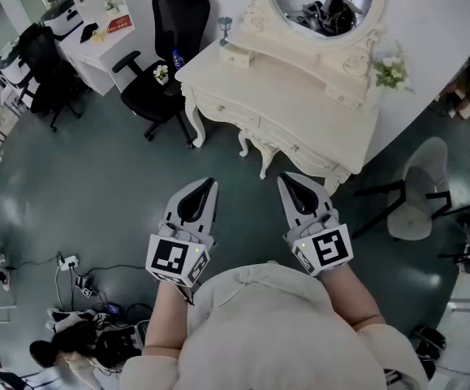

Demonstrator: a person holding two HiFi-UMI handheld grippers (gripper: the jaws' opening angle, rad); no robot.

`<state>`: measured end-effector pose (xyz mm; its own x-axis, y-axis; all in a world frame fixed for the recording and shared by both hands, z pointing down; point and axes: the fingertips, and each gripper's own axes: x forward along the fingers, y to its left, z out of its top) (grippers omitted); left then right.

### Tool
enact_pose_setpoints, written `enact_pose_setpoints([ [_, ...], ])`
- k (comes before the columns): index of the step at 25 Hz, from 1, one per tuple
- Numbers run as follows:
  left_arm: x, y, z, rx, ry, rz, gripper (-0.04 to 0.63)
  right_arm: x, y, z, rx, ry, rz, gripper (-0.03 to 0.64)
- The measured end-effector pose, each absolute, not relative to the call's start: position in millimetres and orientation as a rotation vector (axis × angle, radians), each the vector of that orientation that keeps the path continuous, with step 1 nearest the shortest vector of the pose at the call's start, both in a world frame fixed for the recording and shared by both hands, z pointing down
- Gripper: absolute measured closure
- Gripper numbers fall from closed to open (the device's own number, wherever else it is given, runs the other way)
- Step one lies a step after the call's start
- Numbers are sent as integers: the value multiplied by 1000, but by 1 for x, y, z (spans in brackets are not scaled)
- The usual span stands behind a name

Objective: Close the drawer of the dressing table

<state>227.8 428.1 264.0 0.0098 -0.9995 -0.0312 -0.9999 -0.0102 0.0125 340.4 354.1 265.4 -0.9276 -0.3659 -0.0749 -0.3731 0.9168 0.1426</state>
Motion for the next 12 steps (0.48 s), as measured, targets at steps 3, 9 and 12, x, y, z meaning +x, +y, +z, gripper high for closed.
enact_pose_setpoints([
  [3, 226, 431, 258, -2221, 2214, 54, 573, 339, 358, 264, -579, 3031, 237, 614],
  [9, 222, 434, 260, -2220, 2222, 61, 572, 338, 359, 267, -586, 3033, 220, 614],
  [12, 219, 436, 259, -2221, 2225, 68, 572, 336, 361, 266, -600, 3025, 209, 613],
])
